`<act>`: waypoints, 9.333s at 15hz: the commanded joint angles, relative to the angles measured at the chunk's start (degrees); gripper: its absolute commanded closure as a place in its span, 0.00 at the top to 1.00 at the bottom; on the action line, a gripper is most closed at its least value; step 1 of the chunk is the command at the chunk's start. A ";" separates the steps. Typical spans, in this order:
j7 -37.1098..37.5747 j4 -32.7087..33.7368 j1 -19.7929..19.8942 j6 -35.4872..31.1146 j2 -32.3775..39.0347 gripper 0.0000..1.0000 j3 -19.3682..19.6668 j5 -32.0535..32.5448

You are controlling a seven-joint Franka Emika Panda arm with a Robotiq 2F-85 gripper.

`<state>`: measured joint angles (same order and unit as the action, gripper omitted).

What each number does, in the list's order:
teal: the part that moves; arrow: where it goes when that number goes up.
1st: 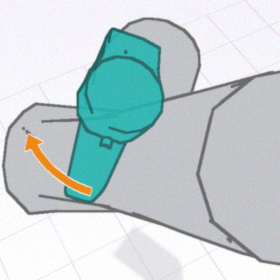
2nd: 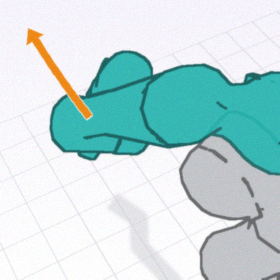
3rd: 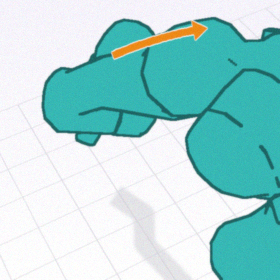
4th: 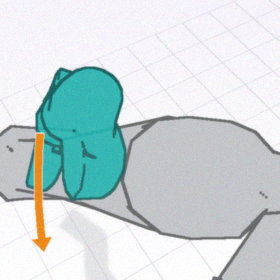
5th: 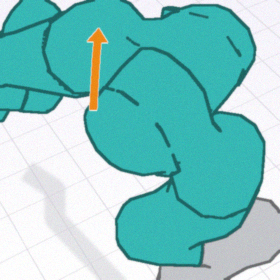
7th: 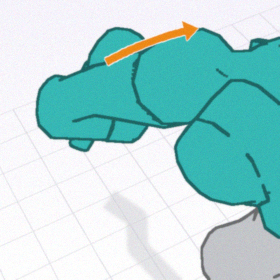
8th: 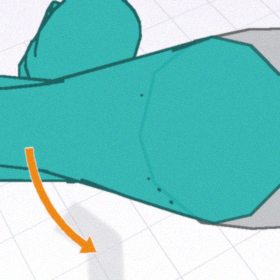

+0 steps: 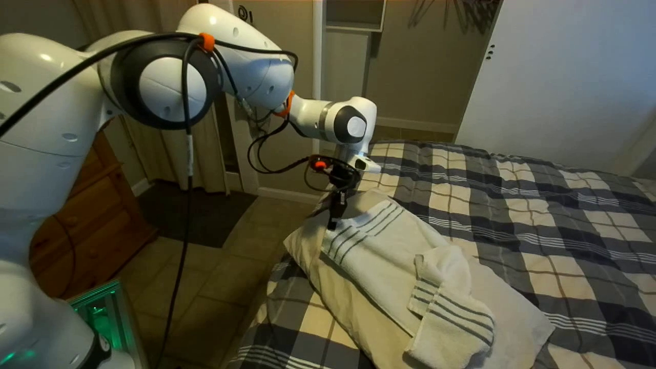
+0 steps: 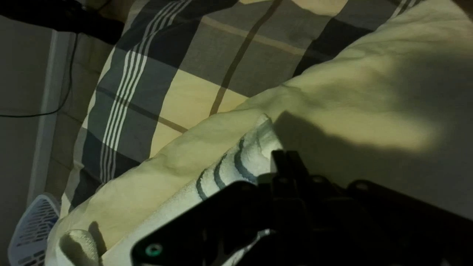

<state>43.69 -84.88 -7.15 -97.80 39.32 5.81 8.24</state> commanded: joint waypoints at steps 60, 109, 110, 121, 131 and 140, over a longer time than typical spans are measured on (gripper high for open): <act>-24.79 -20.28 8.23 -43.70 -7.78 0.53 8.59 32.44; 11.80 -11.07 8.90 -48.13 -1.78 0.02 24.25 66.04; 13.91 -10.17 10.20 -47.09 -1.35 0.03 23.52 67.44; 27.79 -5.26 16.50 -37.29 -0.80 0.71 15.97 71.07; 20.32 -12.55 21.73 -31.29 -5.61 1.00 7.32 52.66; 7.50 -15.34 25.91 -40.65 -5.49 1.00 8.93 31.14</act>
<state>55.57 -98.37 18.46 -135.92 34.24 13.95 44.86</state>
